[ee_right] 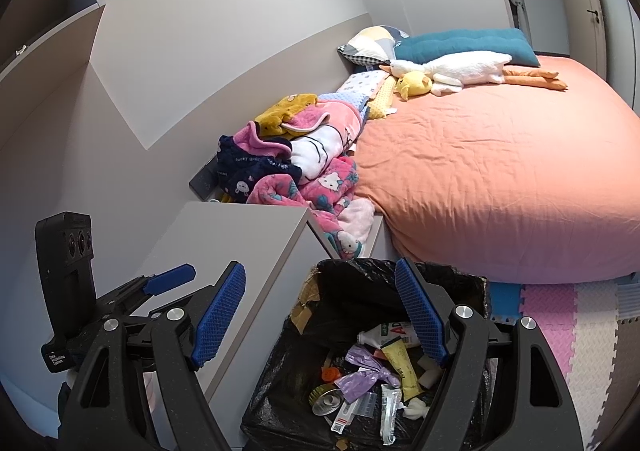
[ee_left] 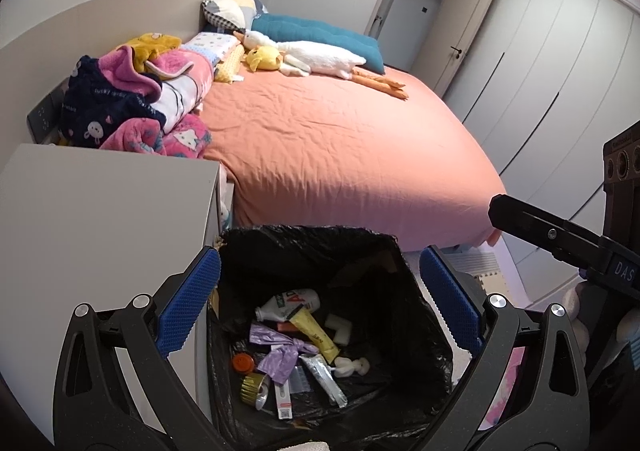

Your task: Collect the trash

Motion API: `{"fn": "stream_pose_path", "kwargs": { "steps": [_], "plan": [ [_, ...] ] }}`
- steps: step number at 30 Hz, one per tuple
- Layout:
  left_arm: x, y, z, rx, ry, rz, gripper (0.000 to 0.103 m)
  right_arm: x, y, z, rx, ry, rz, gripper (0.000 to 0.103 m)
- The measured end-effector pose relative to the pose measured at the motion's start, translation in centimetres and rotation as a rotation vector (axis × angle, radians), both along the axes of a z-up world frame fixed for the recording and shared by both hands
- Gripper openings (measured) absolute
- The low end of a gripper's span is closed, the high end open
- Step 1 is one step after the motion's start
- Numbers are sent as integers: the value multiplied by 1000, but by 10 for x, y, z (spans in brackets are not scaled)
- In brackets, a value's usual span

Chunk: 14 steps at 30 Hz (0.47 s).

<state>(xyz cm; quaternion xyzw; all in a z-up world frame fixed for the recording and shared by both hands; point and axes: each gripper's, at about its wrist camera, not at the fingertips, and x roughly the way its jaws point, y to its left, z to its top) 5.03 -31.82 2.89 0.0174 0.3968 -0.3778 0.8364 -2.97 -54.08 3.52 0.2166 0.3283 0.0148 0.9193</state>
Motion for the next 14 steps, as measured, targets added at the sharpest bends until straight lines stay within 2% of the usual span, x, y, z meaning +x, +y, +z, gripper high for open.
{"fn": "stream_pose_path", "kwargs": {
  "steps": [3,14],
  "plan": [
    [-4,2,2,-28,-35,-6,96,-2,-3,-2,0,-1,-4,78],
    [-1,-2,1,24,-54,9,96,-2,-5,-3,4,0,-3,78]
  ]
}}
